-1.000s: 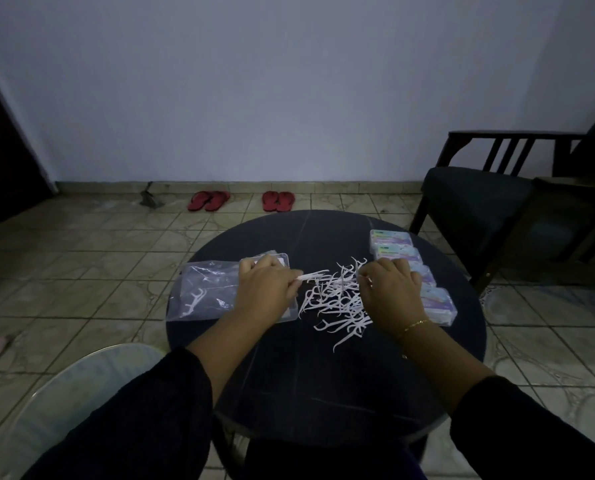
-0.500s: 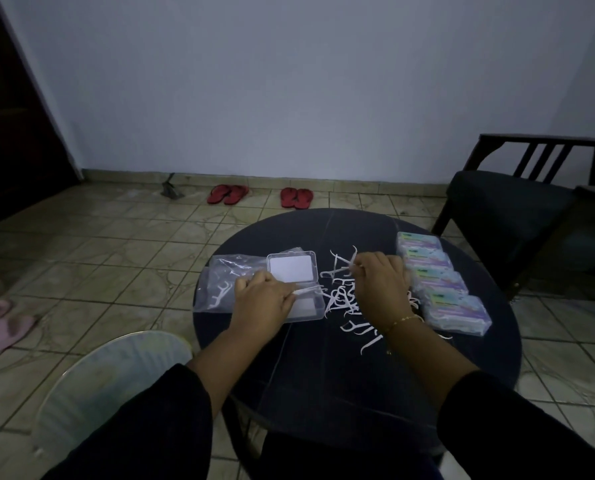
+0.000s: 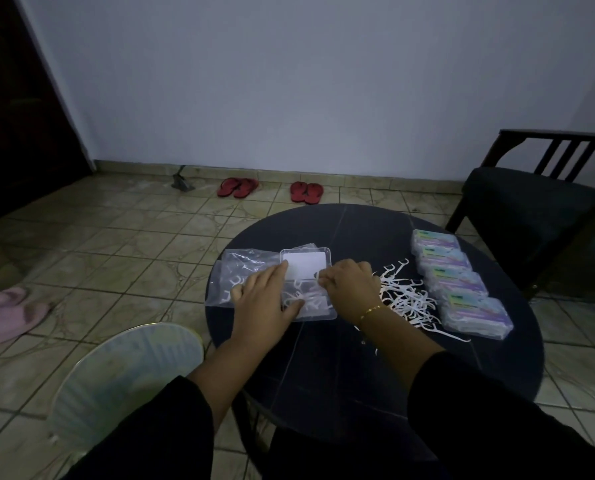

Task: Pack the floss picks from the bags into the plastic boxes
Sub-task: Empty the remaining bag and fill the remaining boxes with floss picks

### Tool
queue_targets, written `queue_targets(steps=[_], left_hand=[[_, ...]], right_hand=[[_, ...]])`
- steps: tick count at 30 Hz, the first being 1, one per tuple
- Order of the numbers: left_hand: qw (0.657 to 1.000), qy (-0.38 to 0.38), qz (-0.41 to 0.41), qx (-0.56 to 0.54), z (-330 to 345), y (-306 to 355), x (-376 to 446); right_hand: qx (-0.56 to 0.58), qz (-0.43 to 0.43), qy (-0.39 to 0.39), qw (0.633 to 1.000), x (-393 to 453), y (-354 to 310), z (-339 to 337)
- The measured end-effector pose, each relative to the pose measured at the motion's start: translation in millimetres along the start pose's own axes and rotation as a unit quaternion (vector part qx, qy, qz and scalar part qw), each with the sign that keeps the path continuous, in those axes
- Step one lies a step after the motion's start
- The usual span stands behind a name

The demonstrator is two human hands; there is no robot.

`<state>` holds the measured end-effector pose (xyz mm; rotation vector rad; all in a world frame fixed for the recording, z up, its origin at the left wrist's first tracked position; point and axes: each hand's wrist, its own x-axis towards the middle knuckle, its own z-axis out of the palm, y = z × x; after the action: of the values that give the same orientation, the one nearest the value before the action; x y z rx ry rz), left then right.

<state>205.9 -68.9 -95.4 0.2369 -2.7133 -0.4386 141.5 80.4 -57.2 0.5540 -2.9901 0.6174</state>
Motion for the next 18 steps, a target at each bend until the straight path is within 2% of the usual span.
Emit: queue_targets(steps=[8,13,18], left_hand=[[0.996,0.016,0.084,0.019,2,-2,1],[0.991,-0.047,0.113,0.057,4,2,4],[0.989,-0.086,0.117,0.035,2,8,5]], right_hand=[[-0.028,0.037,-0.032,0.998,-4,25,-9],[-0.096,0.008,-0.093,0.991,-9,34,-10],[-0.108,-0.014,-0.064,0.992,-7,33,-5]])
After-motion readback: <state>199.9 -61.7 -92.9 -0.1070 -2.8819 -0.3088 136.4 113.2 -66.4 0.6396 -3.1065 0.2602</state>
